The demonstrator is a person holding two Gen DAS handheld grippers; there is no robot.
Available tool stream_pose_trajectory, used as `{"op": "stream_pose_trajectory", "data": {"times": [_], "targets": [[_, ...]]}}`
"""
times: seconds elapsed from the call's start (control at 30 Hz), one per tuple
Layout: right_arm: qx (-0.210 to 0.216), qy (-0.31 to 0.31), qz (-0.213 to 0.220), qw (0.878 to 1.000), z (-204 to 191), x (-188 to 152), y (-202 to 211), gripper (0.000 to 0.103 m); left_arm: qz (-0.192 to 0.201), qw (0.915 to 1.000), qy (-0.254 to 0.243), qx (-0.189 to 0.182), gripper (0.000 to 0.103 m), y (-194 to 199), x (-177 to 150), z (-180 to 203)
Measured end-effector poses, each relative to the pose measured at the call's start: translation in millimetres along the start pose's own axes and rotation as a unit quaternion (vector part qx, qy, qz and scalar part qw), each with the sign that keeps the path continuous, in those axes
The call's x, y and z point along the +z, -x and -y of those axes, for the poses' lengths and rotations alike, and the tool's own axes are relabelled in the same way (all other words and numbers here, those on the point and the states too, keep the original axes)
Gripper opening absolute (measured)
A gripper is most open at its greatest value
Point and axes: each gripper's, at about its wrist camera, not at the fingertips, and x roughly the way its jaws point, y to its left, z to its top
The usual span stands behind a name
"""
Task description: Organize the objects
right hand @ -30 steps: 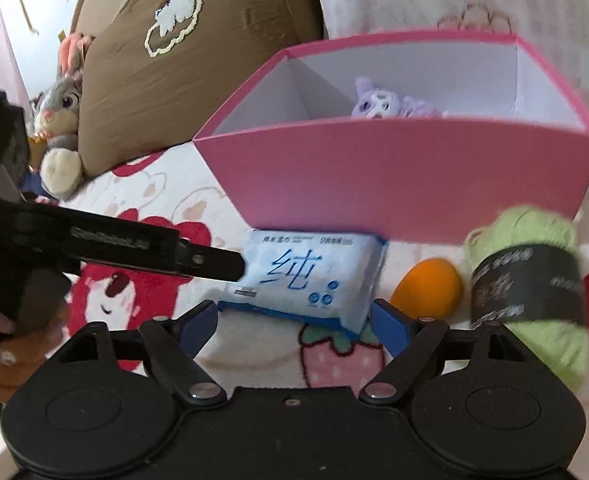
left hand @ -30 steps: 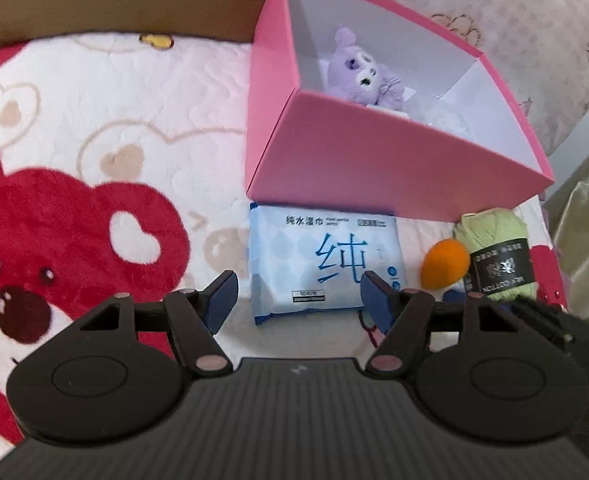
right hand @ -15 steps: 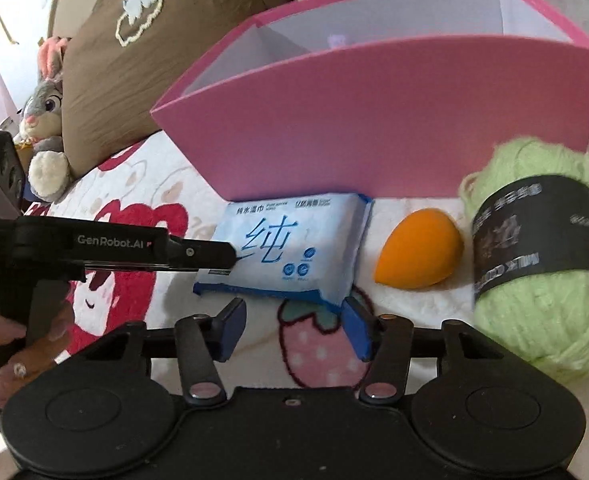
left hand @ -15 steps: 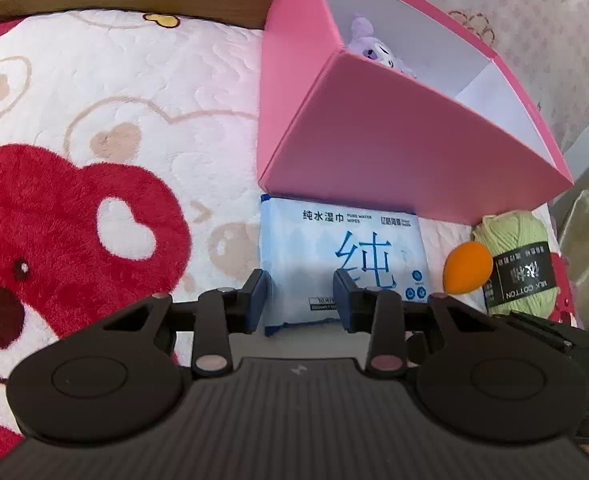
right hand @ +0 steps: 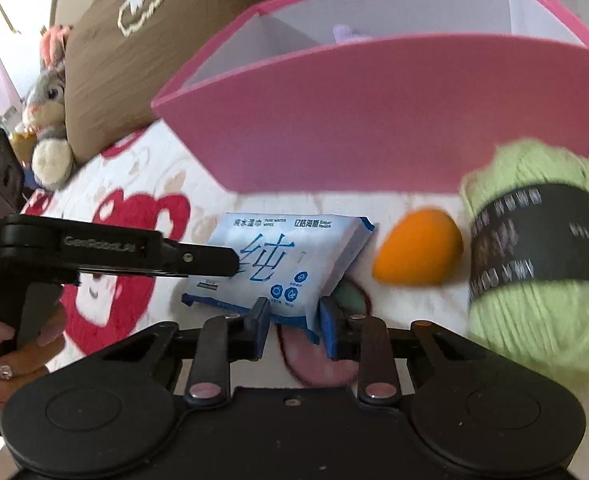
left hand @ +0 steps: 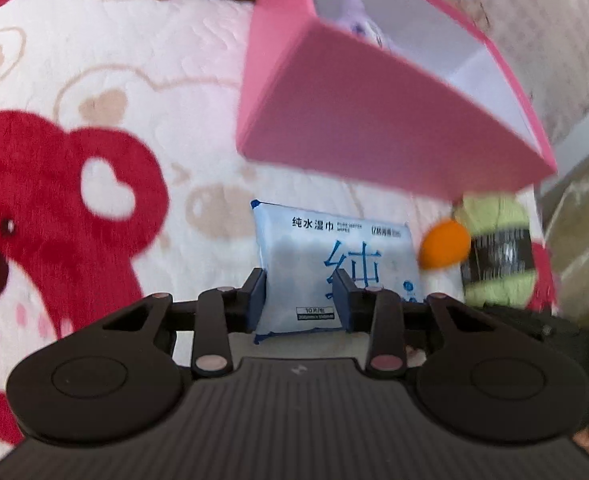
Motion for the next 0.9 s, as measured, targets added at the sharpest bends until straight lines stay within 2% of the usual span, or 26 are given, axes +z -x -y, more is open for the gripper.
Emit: {"op": "stream_pose_trajectory", "data": {"times": [0.03,0.1,0.33,0.37,0.47,0.57,0.83,0.9], "targets": [[0.006,-0.003,-0.011,1.0,1,-1,1,0.033,-0.003,0.9998,-0.01,0.014,0.037,0,-4,3],[0.017,-0.022,-0.018,0.999,8,-4,3,0.034,0.014,0.9993,-0.017,0.031,0.038,2,-10,5],[0.043,-0.095,-0.004,0.995,32,0,2,0.041,0.013,0.9998,0.007,0.013,0.039,-1,-6,-3],[0.044,-0.093,-0.008,0.995,32,0,-3,0.042,0.014,0.9998,0.006,0.012,0.039,-2,-5,-2],[0.043,-0.084,-0.013,0.995,30,0,-10,0.031,0.031,0.999,-0.016,0.028,0.039,-5,-9,5],[0.033,-0.065,-0.008,0.997,23,-1,-7,0.027,0.033,0.9987,-0.026,0.028,0.037,-3,-13,13],[0.006,-0.02,0.006,1.0,5,-7,5,0.027,0.032,0.9987,-0.024,0.031,0.037,11,-22,25],[0.007,-0.018,0.005,1.0,4,-10,9,0.03,0.031,0.9988,-0.025,0.029,0.037,18,-24,28]]}}
